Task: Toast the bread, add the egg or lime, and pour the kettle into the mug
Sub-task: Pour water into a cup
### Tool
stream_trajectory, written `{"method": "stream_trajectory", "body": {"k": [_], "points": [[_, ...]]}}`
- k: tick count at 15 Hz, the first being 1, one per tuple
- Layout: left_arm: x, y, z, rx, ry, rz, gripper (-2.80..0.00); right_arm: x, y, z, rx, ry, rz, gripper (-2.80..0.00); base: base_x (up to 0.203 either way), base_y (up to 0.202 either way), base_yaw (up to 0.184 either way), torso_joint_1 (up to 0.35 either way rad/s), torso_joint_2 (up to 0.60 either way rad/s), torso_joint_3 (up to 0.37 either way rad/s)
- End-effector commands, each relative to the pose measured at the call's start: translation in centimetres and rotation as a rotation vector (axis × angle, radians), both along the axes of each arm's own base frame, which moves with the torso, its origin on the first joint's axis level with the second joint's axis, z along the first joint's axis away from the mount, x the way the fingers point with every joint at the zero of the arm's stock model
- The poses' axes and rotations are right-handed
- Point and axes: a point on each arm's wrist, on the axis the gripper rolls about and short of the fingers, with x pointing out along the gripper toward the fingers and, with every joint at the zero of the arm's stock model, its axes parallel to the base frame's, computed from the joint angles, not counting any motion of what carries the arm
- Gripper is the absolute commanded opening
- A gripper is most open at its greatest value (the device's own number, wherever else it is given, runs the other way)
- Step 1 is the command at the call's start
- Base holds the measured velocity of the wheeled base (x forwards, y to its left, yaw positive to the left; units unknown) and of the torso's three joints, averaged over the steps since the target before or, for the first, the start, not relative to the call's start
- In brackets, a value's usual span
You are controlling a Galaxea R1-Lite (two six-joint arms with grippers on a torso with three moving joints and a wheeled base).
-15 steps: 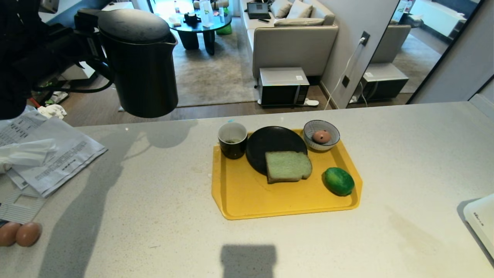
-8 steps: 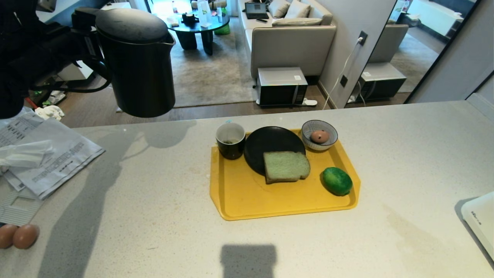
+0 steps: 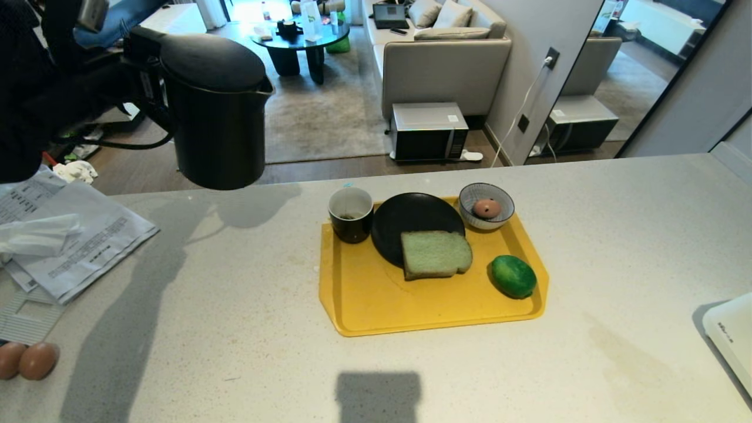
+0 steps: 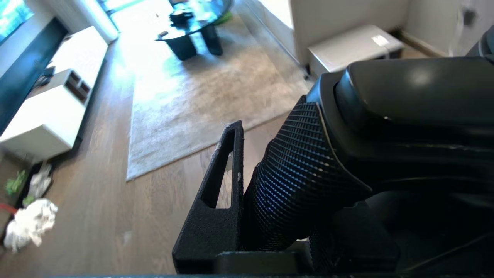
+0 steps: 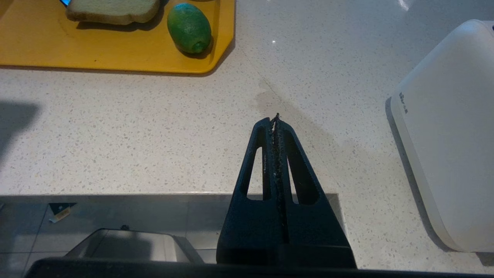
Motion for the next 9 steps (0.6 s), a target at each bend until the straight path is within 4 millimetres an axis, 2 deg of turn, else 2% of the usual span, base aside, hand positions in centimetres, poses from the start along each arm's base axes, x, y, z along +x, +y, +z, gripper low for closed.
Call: {"method": "stream_trajectory", "body": {"k": [1, 6, 9], "points": [[0.4, -0.1, -0.5, 0.06, 0.011, -0.033, -2.8, 0.0, 0.0, 0.0, 0.001, 0.0, 0.001, -2.8, 0.0, 0.0, 0.0, 0.0, 0.0, 0.0], [1.9, -1.8, 0.4, 0.117, -0.011, -0.069, -2.8, 0.0, 0.0, 0.0, 0.0, 0.0, 0.001, -2.8, 0.0, 0.0, 0.0, 0.0, 0.0, 0.0], [3.5, -2.0, 0.5, 0.196, -0.016, -0.058, -2.8, 0.0, 0.0, 0.0, 0.0, 0.0, 0.001, -2.8, 0.0, 0.0, 0.0, 0.0, 0.0, 0.0]]}}
